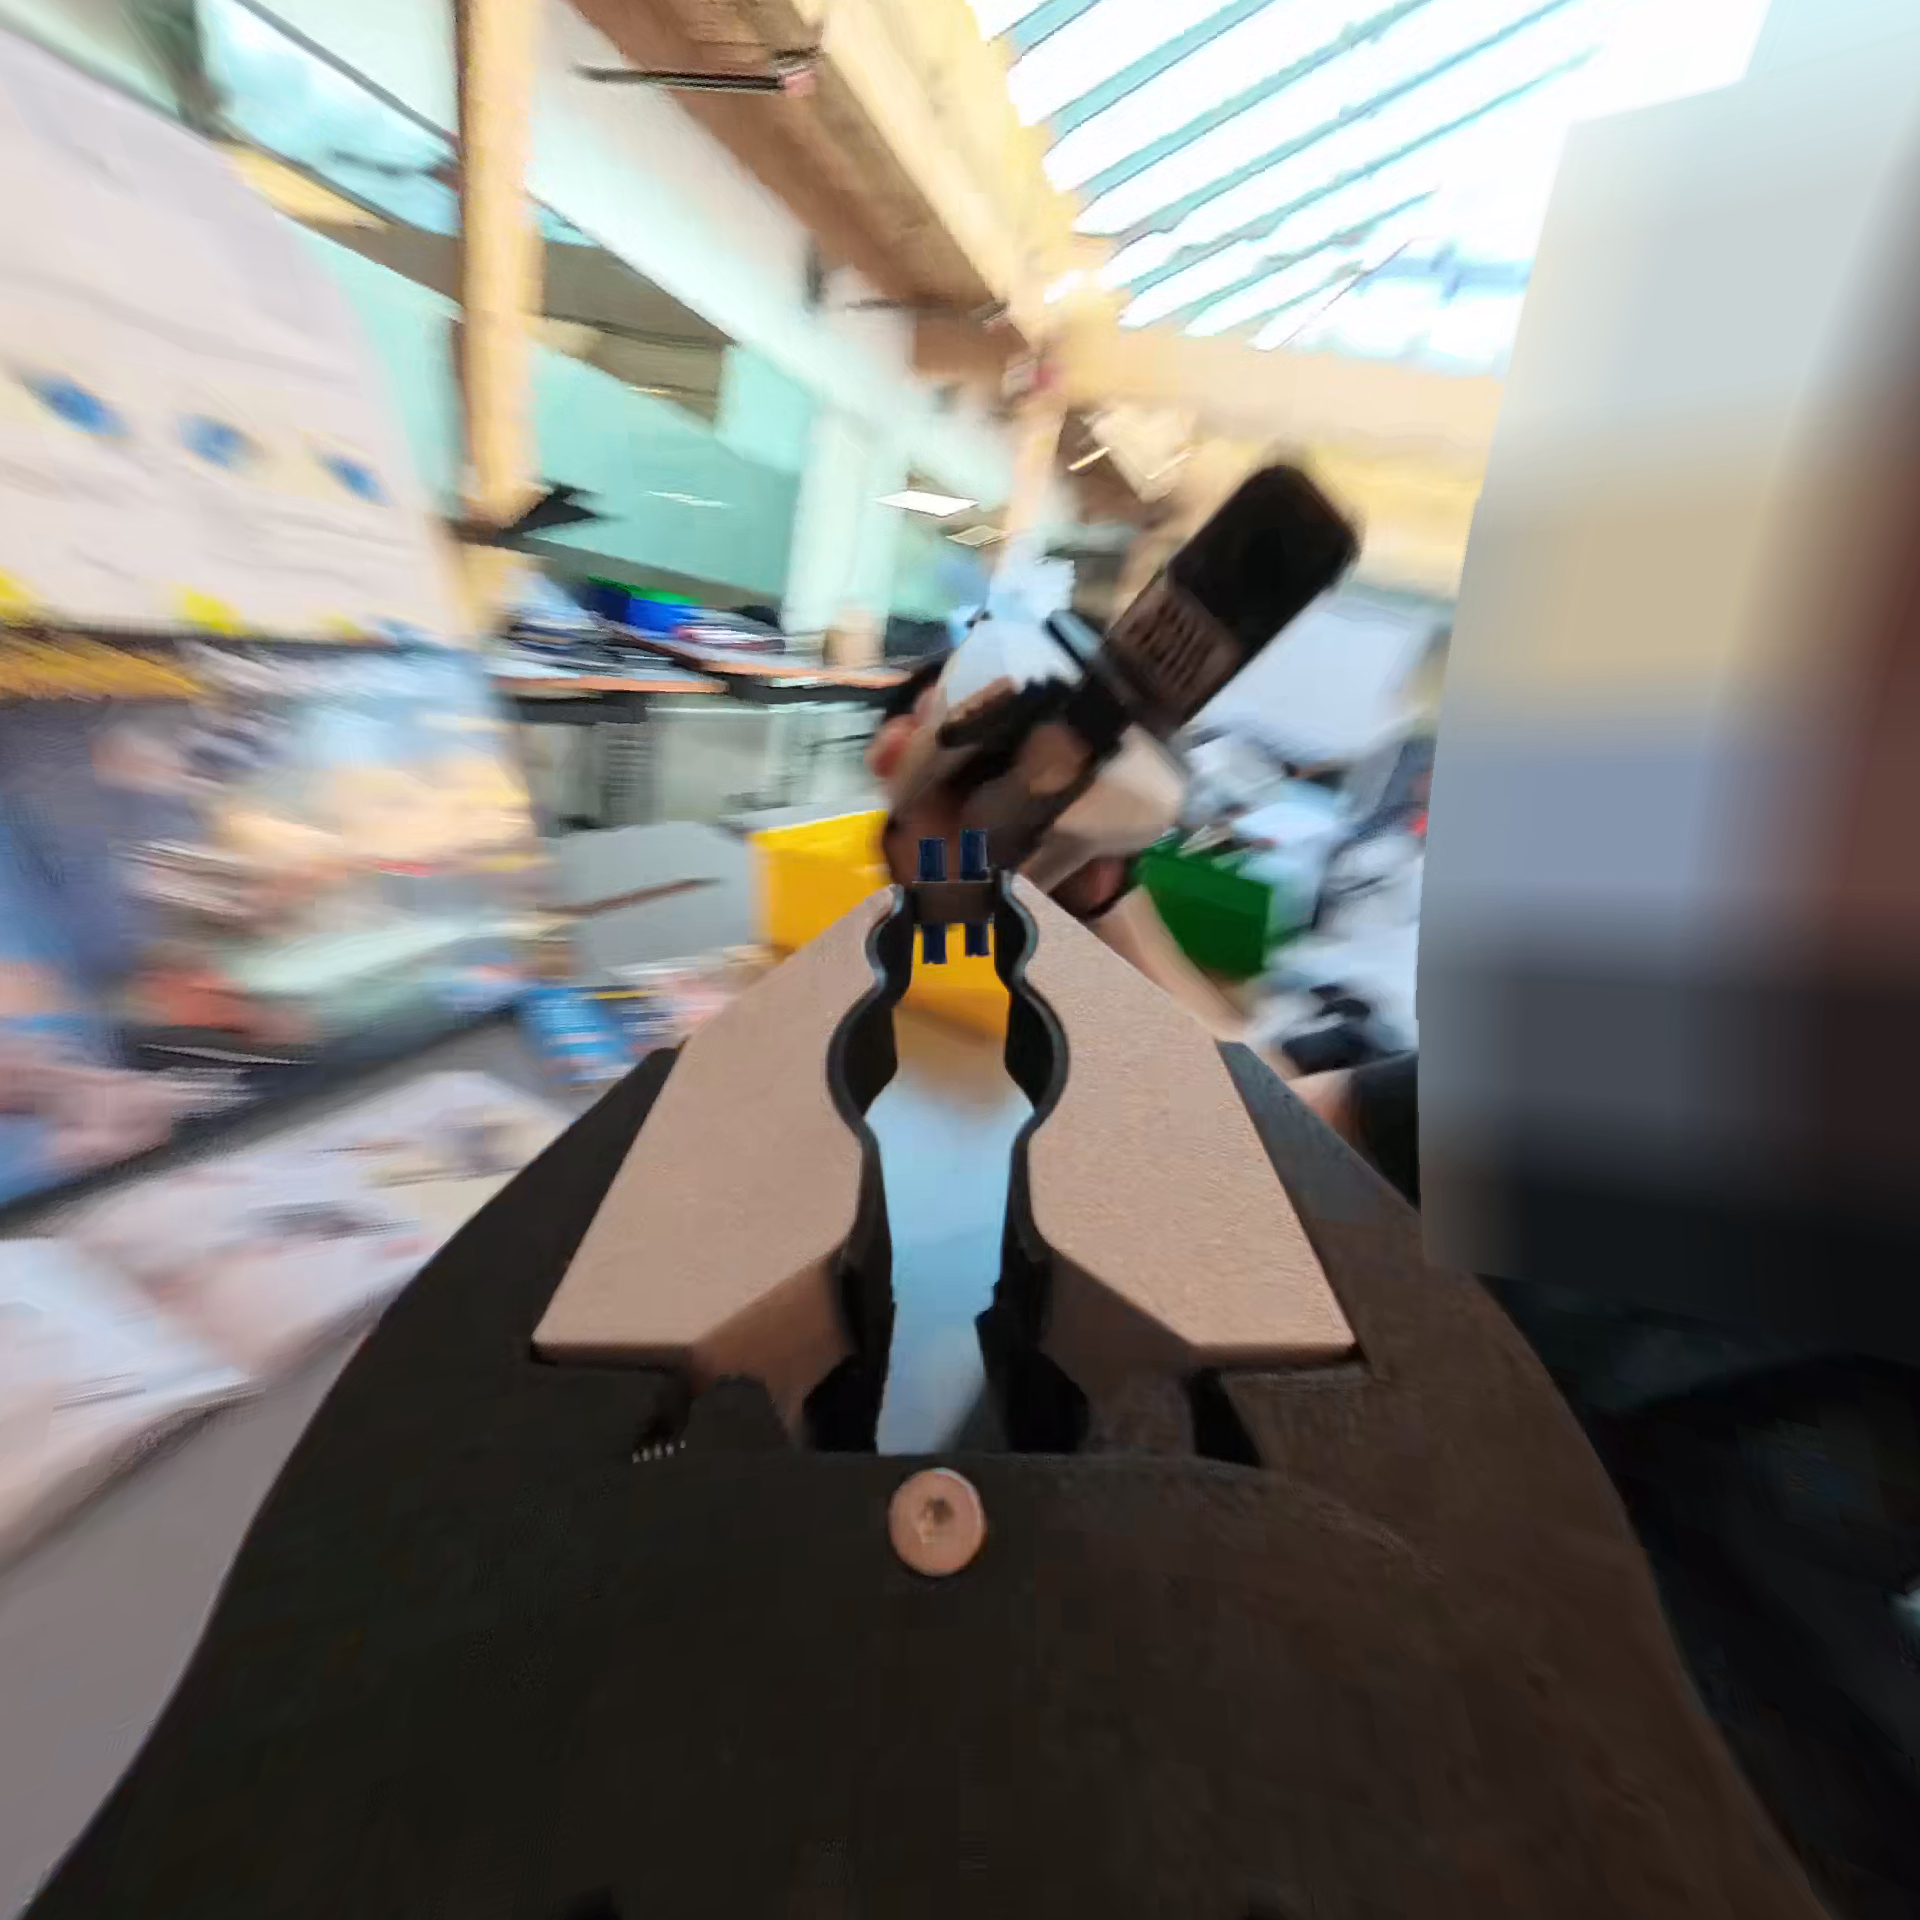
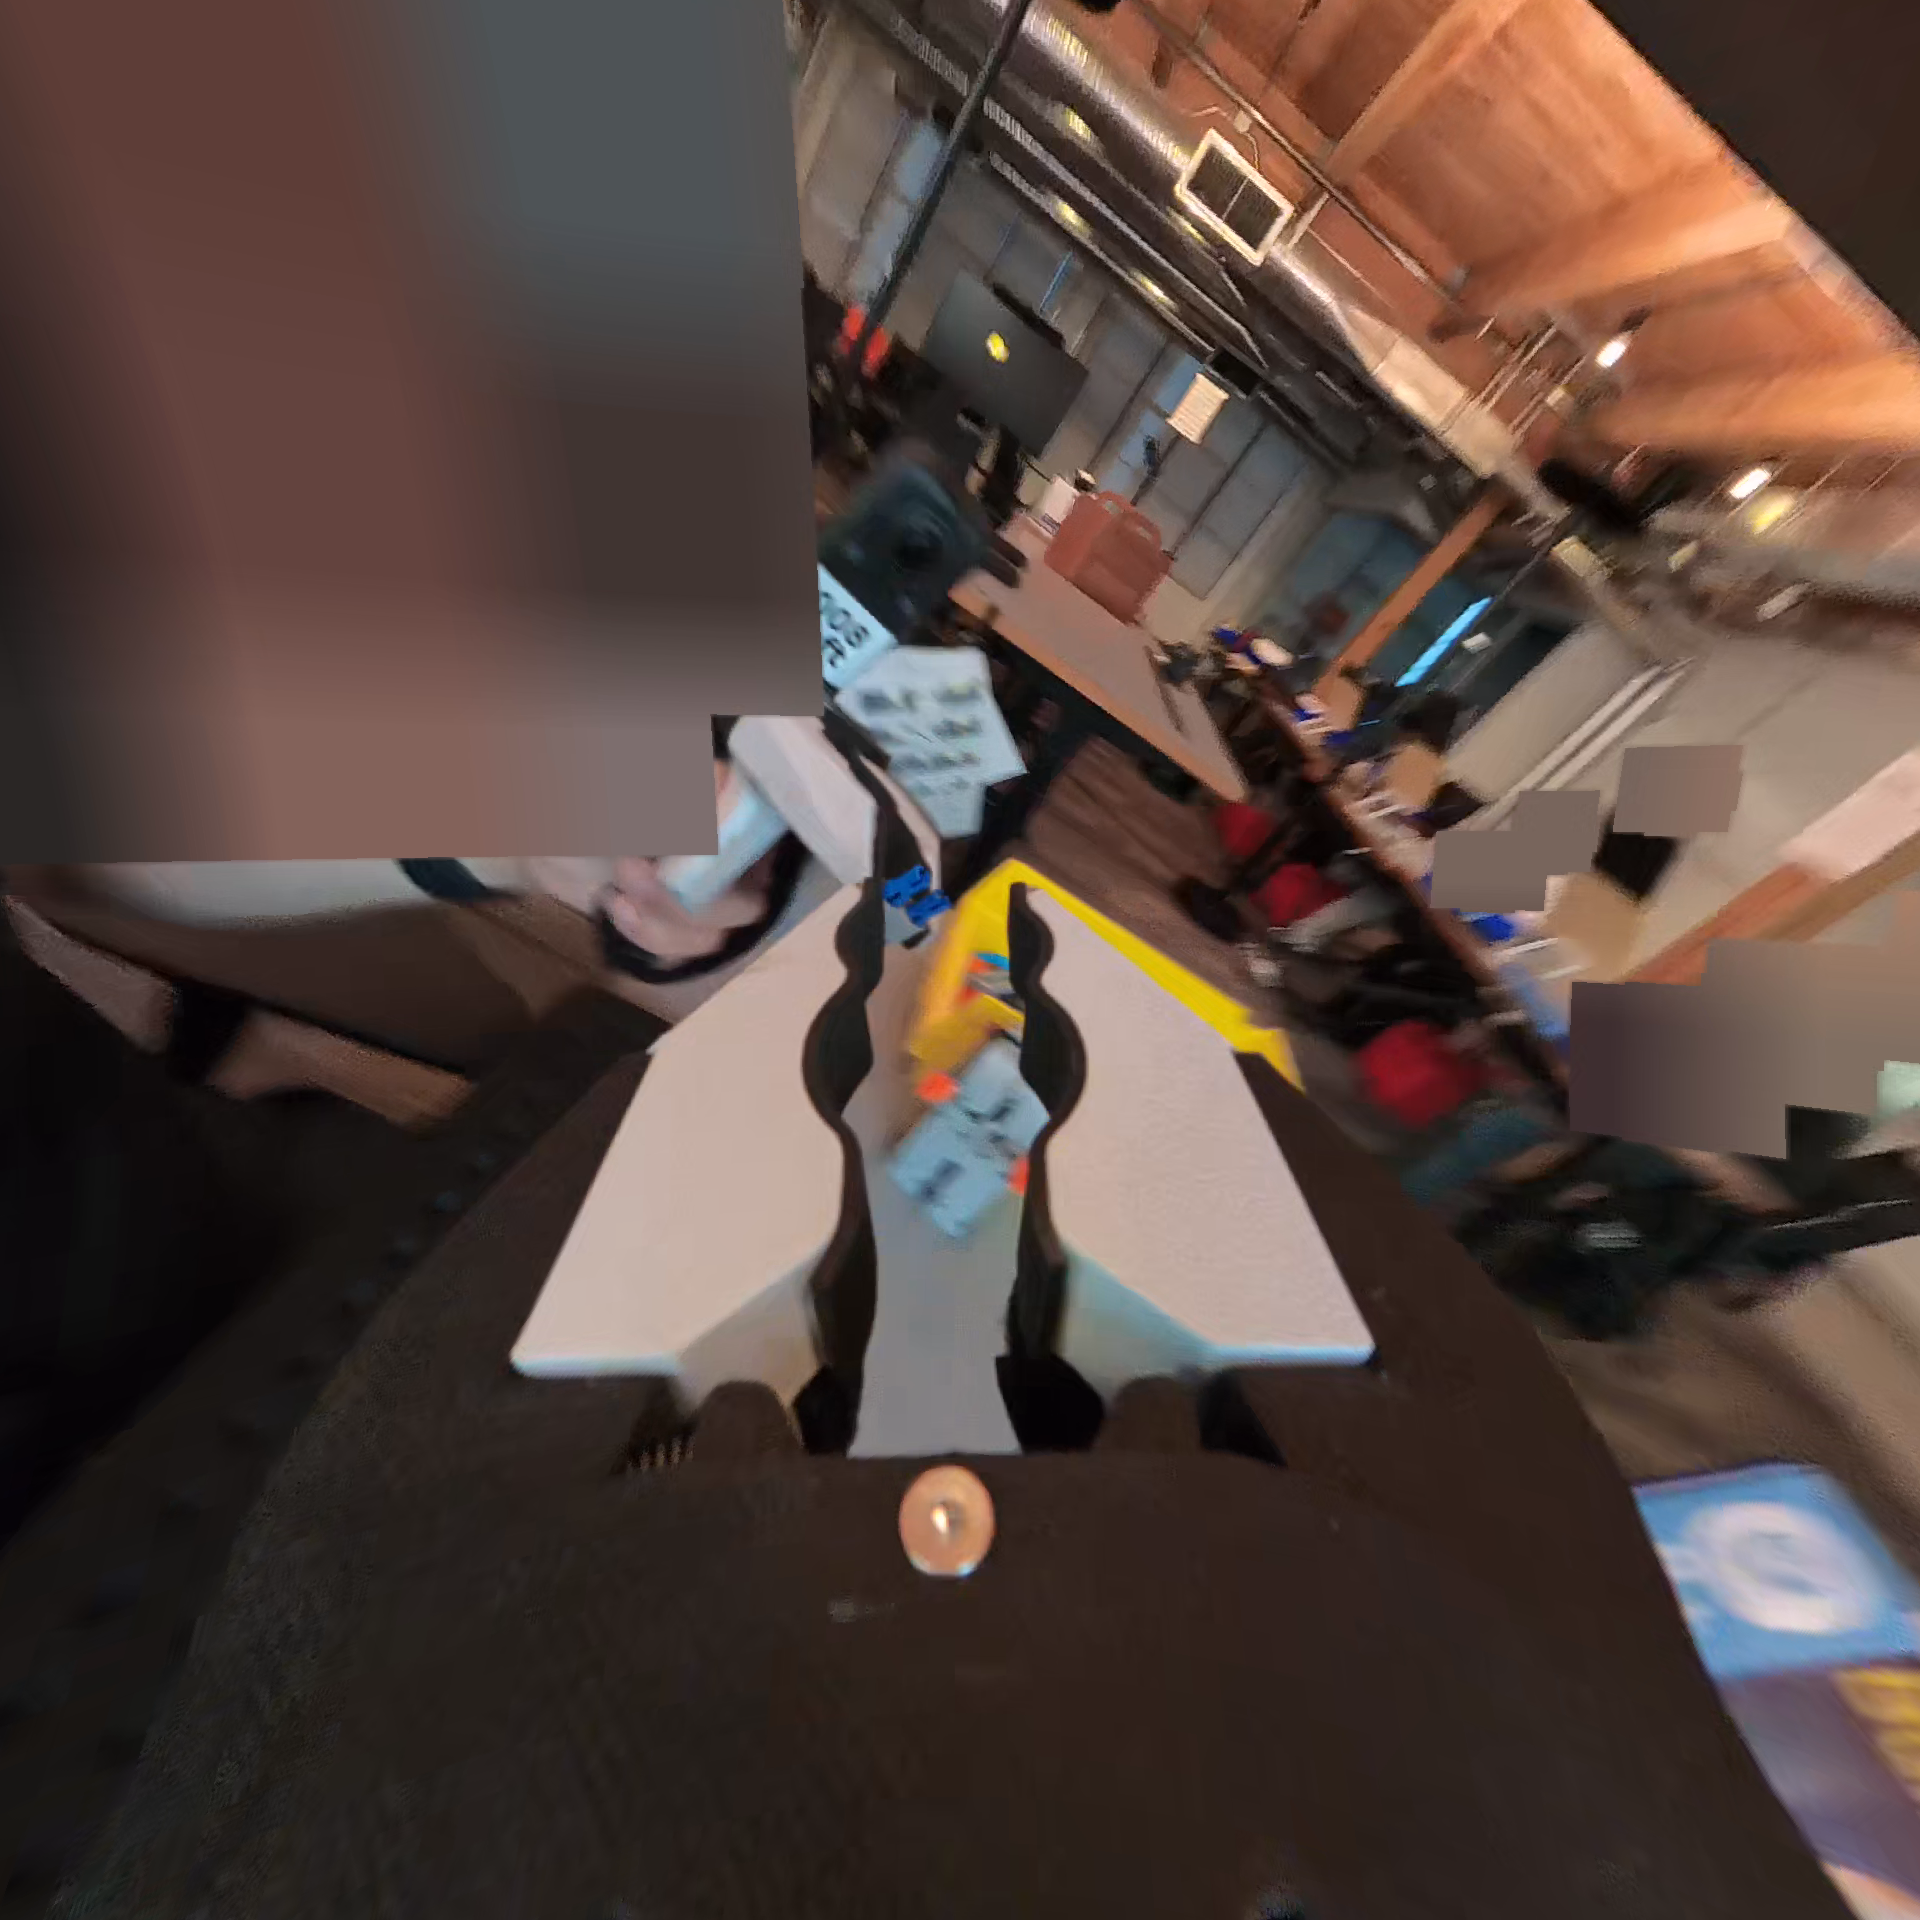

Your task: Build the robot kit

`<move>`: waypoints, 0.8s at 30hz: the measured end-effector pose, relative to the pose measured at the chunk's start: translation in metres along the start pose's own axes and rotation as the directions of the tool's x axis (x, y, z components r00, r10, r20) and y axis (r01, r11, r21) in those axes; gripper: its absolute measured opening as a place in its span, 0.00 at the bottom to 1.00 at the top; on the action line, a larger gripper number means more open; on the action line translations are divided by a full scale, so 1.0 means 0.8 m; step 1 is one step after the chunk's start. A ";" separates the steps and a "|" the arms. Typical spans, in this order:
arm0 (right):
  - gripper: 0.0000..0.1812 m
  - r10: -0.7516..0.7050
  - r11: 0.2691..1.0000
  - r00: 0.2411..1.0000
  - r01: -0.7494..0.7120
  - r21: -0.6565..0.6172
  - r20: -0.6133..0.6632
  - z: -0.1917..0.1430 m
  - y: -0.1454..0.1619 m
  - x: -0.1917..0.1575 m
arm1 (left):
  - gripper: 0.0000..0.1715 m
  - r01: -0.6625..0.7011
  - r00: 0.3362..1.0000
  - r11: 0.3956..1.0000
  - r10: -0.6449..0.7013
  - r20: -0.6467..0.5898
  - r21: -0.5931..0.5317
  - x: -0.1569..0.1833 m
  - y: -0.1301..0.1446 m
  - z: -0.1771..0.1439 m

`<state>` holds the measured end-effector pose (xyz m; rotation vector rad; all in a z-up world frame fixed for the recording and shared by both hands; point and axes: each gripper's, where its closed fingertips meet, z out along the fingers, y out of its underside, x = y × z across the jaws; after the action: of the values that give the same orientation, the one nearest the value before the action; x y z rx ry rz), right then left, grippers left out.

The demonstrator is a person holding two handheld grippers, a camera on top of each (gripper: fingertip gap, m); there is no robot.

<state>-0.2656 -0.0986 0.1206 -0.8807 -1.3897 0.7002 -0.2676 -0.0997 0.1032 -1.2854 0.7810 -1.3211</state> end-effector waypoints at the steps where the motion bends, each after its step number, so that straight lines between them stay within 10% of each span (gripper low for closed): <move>1: 0.12 0.137 0.990 0.989 -0.139 0.033 0.048 -0.003 -0.001 0.004 | 0.07 -0.164 0.979 0.985 0.170 0.114 -0.056 -0.008 -0.002 -0.004; 4: 0.11 0.506 0.858 0.847 -0.514 0.010 0.160 -0.002 0.011 0.015 | 0.08 -0.483 0.776 0.820 0.564 0.283 -0.307 -0.017 -0.004 -0.015; 9: 0.08 0.718 0.689 0.659 -0.718 -0.098 0.225 0.014 0.030 0.003 | 0.08 -0.596 0.462 0.506 0.851 0.249 -0.623 -0.029 0.011 -0.019; 24: 0.02 0.703 0.706 0.701 -0.669 -0.233 0.119 0.030 0.069 -0.009 | 0.08 -0.563 0.273 0.246 0.956 0.104 -0.789 -0.049 0.034 -0.013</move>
<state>-0.2858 -0.0735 0.0694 -1.5481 -1.2889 1.2850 -0.2774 -0.0700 0.0655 -1.3095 1.2428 0.3394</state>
